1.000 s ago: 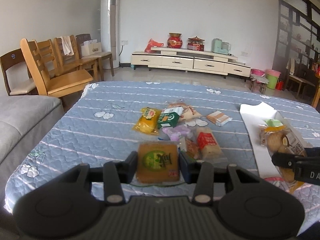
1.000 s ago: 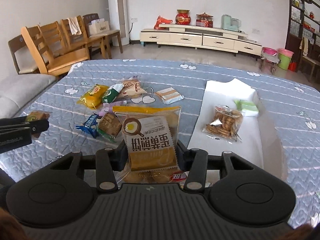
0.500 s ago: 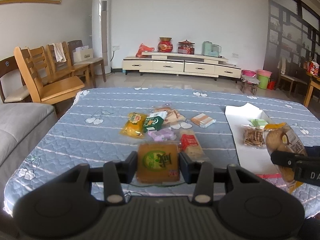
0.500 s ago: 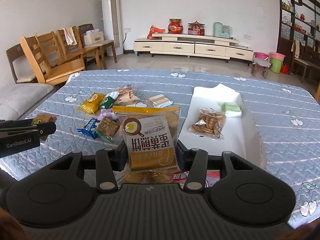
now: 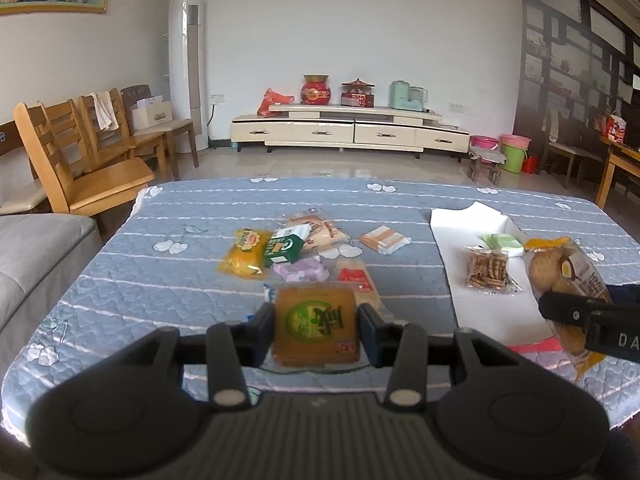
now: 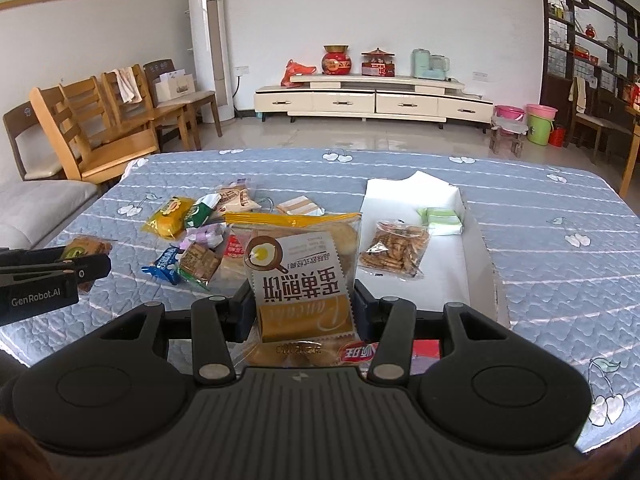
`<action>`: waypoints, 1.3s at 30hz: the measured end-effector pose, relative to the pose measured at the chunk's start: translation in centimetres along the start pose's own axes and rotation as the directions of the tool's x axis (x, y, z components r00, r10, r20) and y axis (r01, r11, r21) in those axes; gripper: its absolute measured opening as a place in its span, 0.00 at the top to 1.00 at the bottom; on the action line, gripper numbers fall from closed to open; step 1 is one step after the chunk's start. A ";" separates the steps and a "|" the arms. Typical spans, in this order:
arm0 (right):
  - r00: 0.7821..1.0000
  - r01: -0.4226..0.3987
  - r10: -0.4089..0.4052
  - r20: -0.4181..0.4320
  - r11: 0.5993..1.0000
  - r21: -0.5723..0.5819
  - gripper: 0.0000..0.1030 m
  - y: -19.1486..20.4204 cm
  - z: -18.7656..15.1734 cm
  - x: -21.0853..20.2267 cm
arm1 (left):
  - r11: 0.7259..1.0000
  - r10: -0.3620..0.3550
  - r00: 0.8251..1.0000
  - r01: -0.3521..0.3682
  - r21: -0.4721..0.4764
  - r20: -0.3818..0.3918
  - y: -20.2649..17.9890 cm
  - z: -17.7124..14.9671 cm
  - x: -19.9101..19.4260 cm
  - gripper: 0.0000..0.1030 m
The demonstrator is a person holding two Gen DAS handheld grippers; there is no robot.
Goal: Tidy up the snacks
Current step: 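Carry the yellow packet with the left tool while the right tool carries the bread bag toward the white tray, then lower the bread bag into the tray with right tool while left tool lowers yellow packet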
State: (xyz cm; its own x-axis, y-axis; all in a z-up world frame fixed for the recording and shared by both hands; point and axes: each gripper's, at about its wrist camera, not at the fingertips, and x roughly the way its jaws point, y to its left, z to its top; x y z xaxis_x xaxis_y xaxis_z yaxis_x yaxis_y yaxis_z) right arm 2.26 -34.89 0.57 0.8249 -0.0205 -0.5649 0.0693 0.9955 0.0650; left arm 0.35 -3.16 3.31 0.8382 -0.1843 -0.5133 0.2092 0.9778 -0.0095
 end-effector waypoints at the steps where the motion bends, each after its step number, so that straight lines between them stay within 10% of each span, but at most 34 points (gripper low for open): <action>1: 1.000 0.003 -0.003 0.002 1.000 0.001 0.43 0.0 0.0 -0.1 | 1.000 -0.002 1.000 0.002 0.002 0.001 -0.1 0.0 -0.1 0.58; 39: 0.995 0.097 -0.099 0.018 0.991 0.090 0.43 -2.1 -0.5 -1.9 | 0.987 -0.129 0.991 0.130 0.091 -0.015 -6.3 0.9 0.9 0.58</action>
State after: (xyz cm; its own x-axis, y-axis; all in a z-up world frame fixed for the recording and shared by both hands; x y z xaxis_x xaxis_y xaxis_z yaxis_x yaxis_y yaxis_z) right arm 0.26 -36.88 1.14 0.8237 -0.1209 -0.5540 0.1994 0.9764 0.0833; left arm 0.29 -9.59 3.70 0.7963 -0.3076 -0.5209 0.3617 0.9323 0.0023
